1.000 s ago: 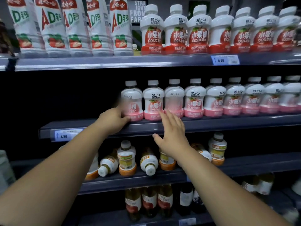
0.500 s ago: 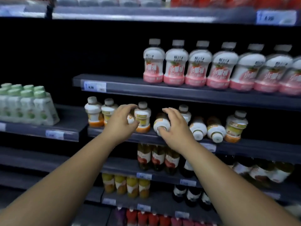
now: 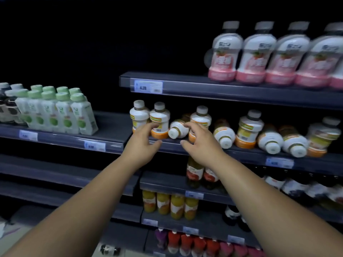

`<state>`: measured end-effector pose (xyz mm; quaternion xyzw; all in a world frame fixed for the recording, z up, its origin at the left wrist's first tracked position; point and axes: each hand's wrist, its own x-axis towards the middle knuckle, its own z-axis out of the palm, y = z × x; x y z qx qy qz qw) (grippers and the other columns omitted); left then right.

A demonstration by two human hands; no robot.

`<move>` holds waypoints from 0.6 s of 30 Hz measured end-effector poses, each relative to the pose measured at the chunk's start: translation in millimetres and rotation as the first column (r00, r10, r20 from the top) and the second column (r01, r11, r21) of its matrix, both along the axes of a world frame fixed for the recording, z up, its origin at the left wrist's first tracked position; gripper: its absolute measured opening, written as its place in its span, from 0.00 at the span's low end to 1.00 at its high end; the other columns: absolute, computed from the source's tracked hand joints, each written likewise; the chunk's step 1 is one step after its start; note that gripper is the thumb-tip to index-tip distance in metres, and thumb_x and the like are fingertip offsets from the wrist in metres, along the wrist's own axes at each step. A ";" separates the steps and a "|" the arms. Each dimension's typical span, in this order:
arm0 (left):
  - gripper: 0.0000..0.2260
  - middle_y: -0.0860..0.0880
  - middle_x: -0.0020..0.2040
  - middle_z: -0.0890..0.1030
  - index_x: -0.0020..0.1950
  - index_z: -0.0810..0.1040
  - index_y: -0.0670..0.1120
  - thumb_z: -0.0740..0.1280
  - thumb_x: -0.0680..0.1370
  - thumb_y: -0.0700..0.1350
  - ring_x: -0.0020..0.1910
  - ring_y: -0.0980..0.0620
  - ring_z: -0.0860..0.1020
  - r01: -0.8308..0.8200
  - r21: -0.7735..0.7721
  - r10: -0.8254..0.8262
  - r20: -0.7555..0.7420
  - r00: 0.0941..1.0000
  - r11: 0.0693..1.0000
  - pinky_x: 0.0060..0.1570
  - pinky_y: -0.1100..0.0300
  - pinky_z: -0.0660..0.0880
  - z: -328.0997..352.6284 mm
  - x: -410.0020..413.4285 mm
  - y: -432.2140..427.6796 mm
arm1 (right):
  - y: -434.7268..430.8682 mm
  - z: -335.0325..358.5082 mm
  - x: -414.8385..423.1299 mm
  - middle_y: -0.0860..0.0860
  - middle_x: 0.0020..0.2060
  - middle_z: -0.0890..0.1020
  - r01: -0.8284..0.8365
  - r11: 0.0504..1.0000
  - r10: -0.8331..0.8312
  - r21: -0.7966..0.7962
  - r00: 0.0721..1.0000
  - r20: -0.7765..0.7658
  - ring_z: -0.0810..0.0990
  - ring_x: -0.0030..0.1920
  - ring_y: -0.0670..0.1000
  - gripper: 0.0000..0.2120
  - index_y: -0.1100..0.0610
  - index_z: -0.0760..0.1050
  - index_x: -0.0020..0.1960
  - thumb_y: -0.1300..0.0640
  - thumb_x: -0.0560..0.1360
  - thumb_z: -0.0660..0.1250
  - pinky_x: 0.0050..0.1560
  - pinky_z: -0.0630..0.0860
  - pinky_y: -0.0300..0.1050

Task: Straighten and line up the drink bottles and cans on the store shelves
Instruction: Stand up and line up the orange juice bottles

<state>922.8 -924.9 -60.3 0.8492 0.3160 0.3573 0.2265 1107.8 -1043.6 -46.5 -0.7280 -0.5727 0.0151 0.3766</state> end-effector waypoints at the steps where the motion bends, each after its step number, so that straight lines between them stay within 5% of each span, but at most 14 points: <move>1: 0.22 0.56 0.59 0.72 0.69 0.73 0.50 0.72 0.75 0.45 0.61 0.54 0.73 0.012 0.007 -0.012 -0.006 1.000 1.000 0.57 0.61 0.68 -1.8 -8.2 16.1 | 16.7 -2.3 -9.5 0.48 0.63 0.75 0.017 1.000 -0.017 0.008 1.000 -0.006 0.74 0.62 0.50 0.23 0.49 0.71 0.68 0.51 0.73 0.71 0.56 0.68 0.42; 5: 0.22 0.55 0.61 0.72 0.68 0.72 0.51 0.71 0.75 0.45 0.63 0.54 0.72 0.072 0.013 -0.072 -0.031 0.997 0.997 0.58 0.60 0.70 -11.1 -27.7 73.6 | 73.5 -14.1 -42.2 0.47 0.63 0.75 0.076 0.996 -0.073 0.036 0.994 -0.082 0.74 0.61 0.49 0.25 0.48 0.71 0.69 0.51 0.74 0.71 0.57 0.70 0.42; 9: 0.25 0.50 0.63 0.71 0.69 0.70 0.50 0.72 0.73 0.45 0.62 0.56 0.70 0.127 0.020 -0.126 -0.020 0.992 0.992 0.54 0.78 0.61 -23.2 -39.0 132.4 | 123.2 -34.9 -77.0 0.47 0.64 0.72 0.202 0.978 -0.187 0.054 0.961 -0.203 0.71 0.63 0.47 0.29 0.49 0.68 0.72 0.53 0.73 0.72 0.58 0.66 0.39; 13: 0.32 0.49 0.65 0.69 0.72 0.66 0.47 0.74 0.70 0.42 0.60 0.62 0.66 0.140 -0.053 -0.136 0.064 0.989 0.989 0.55 0.79 0.60 -24.8 -28.9 165.9 | 144.2 -33.7 -70.4 0.51 0.66 0.68 0.378 0.917 -0.341 0.130 0.910 -0.238 0.70 0.63 0.48 0.34 0.51 0.65 0.72 0.56 0.70 0.75 0.59 0.66 0.39; 18: 0.37 0.47 0.65 0.72 0.73 0.62 0.49 0.75 0.68 0.40 0.64 0.49 0.72 0.220 -0.187 -0.200 0.122 0.972 0.957 0.62 0.51 0.73 -23.3 -2.4 177.6 | 157.5 -25.9 -44.2 0.53 0.59 0.71 0.379 0.925 -0.374 0.001 0.914 -0.155 0.73 0.60 0.54 0.35 0.51 0.65 0.71 0.52 0.69 0.76 0.52 0.65 0.41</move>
